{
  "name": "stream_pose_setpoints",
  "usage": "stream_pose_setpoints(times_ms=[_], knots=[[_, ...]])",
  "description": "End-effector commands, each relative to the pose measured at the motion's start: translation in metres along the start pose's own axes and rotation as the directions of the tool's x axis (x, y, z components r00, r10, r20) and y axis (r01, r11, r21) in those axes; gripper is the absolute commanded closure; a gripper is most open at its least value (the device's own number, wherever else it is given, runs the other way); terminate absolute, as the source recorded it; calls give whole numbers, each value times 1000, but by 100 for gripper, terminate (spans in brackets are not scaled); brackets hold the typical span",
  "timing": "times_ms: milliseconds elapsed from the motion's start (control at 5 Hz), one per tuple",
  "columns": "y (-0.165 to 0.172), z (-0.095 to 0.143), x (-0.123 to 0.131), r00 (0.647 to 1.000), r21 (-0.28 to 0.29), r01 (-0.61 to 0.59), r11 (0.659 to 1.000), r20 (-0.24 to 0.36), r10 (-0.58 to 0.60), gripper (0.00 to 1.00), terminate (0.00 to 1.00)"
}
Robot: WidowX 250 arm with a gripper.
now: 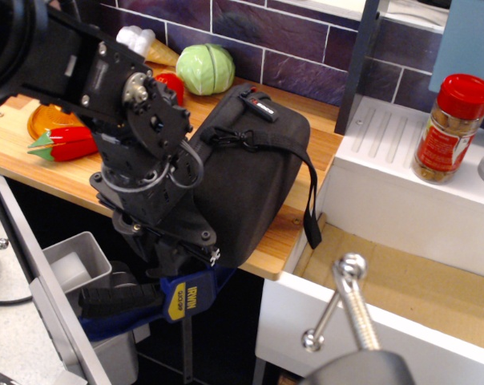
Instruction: Unzip zipper bag
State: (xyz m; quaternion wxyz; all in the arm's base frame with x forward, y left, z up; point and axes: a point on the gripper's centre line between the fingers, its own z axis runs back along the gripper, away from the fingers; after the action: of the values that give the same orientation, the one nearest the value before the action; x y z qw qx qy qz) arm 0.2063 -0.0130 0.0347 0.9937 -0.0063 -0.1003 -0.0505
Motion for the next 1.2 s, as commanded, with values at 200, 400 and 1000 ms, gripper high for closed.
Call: stream_pose_setpoints(times_ms=[200, 400, 1000], knots=[[8, 48, 8, 999, -86, -17, 996, 28, 20, 100, 0], [8, 62, 12, 996, -144, -40, 989, 78, 52, 100, 0], [-10, 80, 67, 972, -201, -159, 967, 138, 188, 100, 0]])
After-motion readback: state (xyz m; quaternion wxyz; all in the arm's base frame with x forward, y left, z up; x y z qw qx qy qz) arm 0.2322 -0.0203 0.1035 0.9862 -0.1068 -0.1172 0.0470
